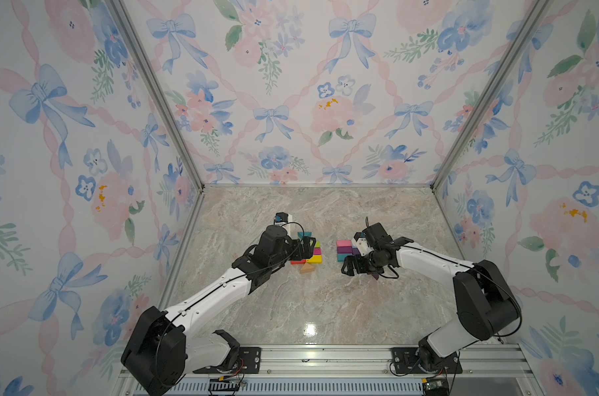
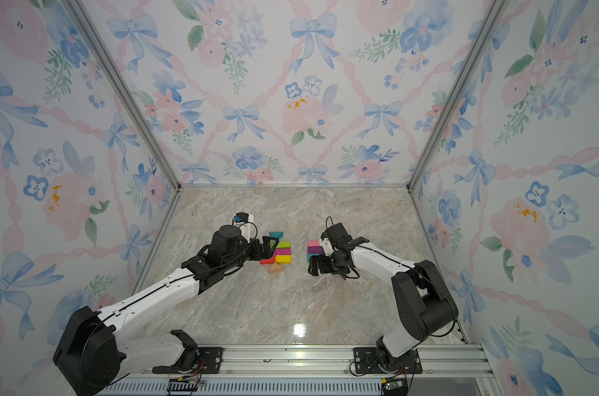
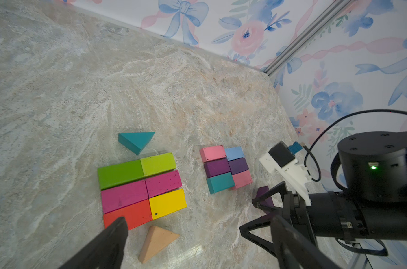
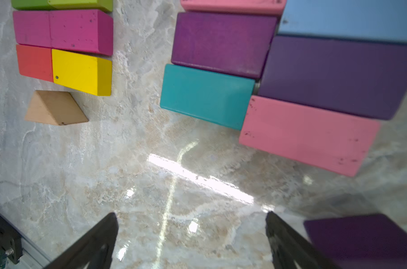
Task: Assemble a piece of candy with building blocks
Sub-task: Adjust the building block at the center of the board.
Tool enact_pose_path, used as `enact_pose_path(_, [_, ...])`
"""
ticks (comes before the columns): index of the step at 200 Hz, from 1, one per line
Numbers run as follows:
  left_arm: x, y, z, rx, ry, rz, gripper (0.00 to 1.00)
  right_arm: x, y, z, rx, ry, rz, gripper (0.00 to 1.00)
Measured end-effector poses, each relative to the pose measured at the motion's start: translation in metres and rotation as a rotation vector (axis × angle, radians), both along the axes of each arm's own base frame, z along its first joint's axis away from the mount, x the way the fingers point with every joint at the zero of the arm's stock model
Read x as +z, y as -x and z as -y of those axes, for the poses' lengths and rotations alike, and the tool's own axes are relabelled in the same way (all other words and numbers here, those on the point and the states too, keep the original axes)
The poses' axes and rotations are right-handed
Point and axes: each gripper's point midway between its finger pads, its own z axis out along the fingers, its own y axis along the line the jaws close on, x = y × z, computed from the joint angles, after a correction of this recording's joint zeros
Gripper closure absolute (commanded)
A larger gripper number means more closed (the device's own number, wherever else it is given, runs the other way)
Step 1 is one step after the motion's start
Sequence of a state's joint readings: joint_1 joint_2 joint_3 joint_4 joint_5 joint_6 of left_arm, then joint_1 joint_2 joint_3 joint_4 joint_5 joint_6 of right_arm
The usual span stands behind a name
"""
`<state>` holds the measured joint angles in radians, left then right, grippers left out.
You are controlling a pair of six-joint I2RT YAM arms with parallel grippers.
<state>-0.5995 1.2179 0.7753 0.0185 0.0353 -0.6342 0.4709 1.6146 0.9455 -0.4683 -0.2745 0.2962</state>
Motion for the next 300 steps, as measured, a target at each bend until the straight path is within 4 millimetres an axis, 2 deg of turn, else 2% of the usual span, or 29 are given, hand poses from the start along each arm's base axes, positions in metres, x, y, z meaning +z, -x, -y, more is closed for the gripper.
enact_pose_path(40, [-0.003, -0.001, -0.004, 0.012, -0.005, -0.008, 0.02, -0.013, -0.006, 0.001, -0.011, 0.012, -0.019, 0.01])
enact_pose_path(142, [-0.002, -0.002, -0.009, 0.021, -0.002, -0.004, 0.02, -0.012, -0.027, 0.002, -0.038, -0.009, 0.017, 0.01])
enact_pose_path(183, [-0.007, -0.001, -0.012, 0.028, -0.01, -0.015, 0.02, -0.012, -0.03, 0.001, -0.039, -0.014, 0.026, 0.01])
enact_pose_path(300, [-0.004, -0.002, -0.016, 0.038, -0.006, -0.01, 0.02, -0.011, -0.035, -0.001, -0.04, -0.025, 0.036, 0.02])
